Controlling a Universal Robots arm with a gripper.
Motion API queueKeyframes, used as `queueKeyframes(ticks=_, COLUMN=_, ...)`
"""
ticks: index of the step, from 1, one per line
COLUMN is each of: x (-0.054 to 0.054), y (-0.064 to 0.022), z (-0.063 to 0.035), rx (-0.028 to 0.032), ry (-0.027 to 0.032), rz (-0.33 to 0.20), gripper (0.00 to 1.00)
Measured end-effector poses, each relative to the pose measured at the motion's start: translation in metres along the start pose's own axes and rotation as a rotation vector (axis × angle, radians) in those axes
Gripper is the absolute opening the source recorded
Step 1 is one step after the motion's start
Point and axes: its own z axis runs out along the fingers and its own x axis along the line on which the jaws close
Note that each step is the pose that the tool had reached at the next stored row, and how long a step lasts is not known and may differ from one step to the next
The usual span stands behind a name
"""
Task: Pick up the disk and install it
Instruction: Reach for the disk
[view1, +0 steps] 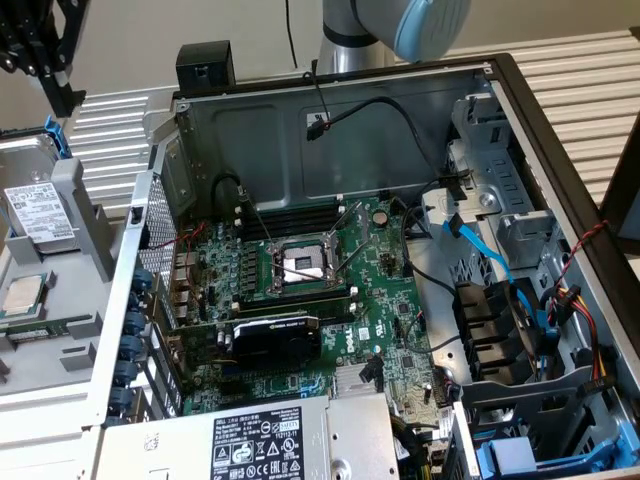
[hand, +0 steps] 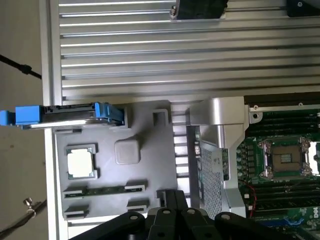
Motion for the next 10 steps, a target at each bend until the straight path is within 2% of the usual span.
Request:
queueKeyframes(ticks=4, x=0.017, y=0.0061, z=0.0000, rx=0.0000, ry=0.0000, rz=0.000, gripper=0.11)
queueKeyframes(ticks=10, x=0.031, y=0.0215, z=0.0005, rx=-0.0001, ry=-0.0001, rz=0.000, gripper=0.11)
